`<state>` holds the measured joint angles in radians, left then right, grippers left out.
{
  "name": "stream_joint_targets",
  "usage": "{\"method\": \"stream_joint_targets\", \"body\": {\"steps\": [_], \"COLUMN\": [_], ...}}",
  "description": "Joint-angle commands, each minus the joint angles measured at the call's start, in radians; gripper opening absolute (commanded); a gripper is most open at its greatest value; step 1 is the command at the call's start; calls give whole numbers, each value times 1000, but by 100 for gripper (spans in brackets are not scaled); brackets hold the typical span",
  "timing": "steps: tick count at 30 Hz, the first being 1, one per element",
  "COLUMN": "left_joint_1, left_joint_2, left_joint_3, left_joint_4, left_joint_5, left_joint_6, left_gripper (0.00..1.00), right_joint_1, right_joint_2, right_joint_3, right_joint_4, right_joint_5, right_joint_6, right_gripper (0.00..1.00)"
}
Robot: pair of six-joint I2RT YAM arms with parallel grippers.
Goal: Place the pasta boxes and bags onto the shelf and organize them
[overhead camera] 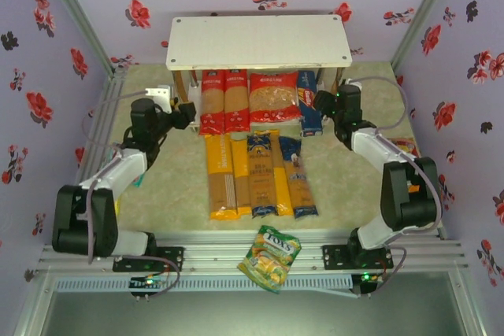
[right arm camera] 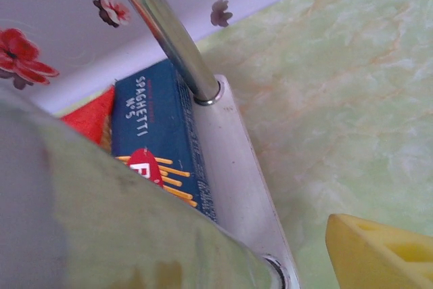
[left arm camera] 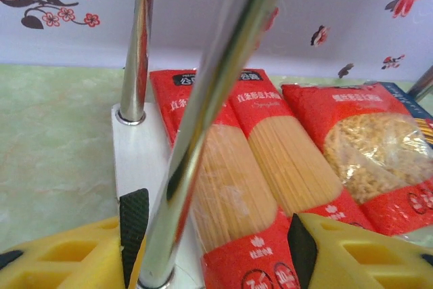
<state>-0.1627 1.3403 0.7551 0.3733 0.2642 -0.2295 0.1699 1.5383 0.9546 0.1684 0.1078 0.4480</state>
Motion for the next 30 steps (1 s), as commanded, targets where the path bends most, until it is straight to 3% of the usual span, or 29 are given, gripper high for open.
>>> {"method": "stream_joint_targets", "body": {"steps": [1,7,11,15,18,24,30], "left_joint_1": [2,-31,-135,-237,-279,-318,-319], "left_joint_2": [-119,-348,-409,-378,-337,-262,-233], "left_joint_3": [-35,-77,-51,-24,-21,68,97], "left_joint_4": [-114,-360,-513,-637,-634,-625,-602], "left_joint_5": [11,11,-9,-122,-137,-151,-142], "left_joint_6": [-5,-82,-145,-257,-327,-362,-386], "left_gripper": [59,52,50,46,45,45,46], "right_joint_1": [-1,2,40,163,276,389,438], "right_joint_2": [-98,-341,-490,-583,-593,-534,-377], "right_joint_3": [11,-42,-8,-2,-24,-158,-216], "right_joint_4": [-28,-199,-485,-772,-904,-864,-822], "right_joint_5": [3,-21,-24,-20,-5,-116,-163], "right_joint_6": [-33,-54,-63,-50,-8,161,194], "right_gripper": [80,80,79,78,78,78,79]}}
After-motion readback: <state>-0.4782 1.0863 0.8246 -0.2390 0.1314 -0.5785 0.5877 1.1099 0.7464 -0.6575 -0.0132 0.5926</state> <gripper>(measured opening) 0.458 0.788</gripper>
